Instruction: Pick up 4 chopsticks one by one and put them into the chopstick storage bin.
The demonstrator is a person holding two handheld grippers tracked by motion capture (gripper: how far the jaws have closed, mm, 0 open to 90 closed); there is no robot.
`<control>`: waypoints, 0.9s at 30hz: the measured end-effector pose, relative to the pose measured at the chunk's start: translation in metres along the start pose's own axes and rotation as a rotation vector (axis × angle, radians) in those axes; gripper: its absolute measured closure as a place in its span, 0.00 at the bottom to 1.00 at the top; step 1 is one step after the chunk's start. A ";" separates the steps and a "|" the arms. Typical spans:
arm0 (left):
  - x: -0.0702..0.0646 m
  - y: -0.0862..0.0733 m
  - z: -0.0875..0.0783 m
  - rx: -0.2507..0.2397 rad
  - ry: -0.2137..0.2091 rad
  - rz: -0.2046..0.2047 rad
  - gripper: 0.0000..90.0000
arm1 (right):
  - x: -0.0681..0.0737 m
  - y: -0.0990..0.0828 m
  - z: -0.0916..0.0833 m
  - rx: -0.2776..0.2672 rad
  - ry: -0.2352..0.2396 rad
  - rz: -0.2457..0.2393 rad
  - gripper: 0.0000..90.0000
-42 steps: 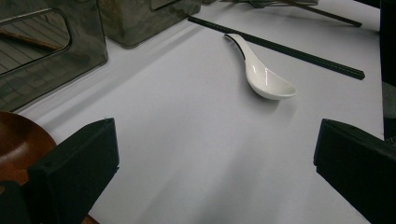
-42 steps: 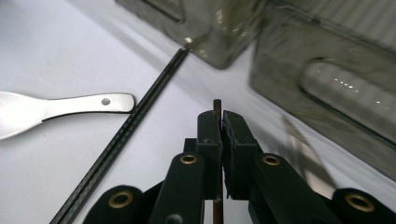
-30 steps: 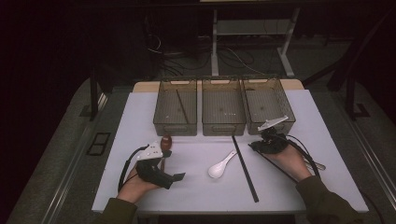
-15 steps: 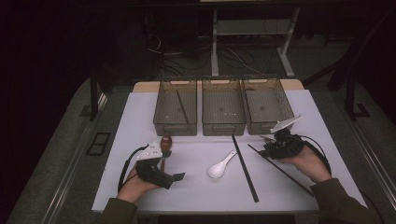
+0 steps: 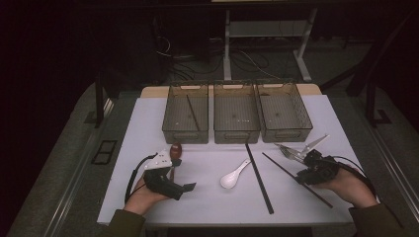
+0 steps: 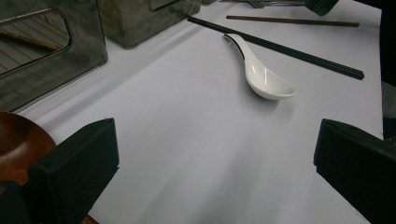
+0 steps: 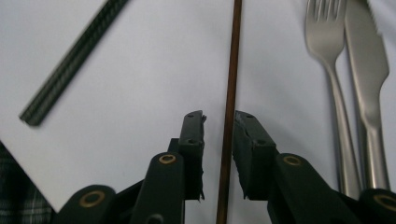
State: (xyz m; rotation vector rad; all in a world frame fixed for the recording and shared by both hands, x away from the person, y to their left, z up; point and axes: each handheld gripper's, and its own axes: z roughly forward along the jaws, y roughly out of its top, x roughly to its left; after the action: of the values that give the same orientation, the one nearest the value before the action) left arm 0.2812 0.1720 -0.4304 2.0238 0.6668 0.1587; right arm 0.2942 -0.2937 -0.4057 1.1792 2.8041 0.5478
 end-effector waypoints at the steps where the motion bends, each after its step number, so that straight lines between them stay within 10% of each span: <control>1: 0.000 0.000 0.000 0.000 0.000 -0.001 0.00 | 0.000 -0.002 0.000 0.015 -0.004 -0.005 0.82; 9: 0.000 0.000 0.000 0.003 0.000 0.002 0.00 | 0.002 -0.008 0.007 0.114 -0.028 -0.029 0.86; 27: 0.000 0.000 0.000 0.006 0.000 0.005 0.00 | 0.001 -0.008 0.013 0.160 -0.050 -0.042 0.93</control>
State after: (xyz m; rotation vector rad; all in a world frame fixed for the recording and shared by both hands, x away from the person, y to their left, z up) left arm 0.2813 0.1717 -0.4308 2.0313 0.6628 0.1601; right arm 0.2901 -0.2945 -0.4202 1.1389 2.8677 0.2922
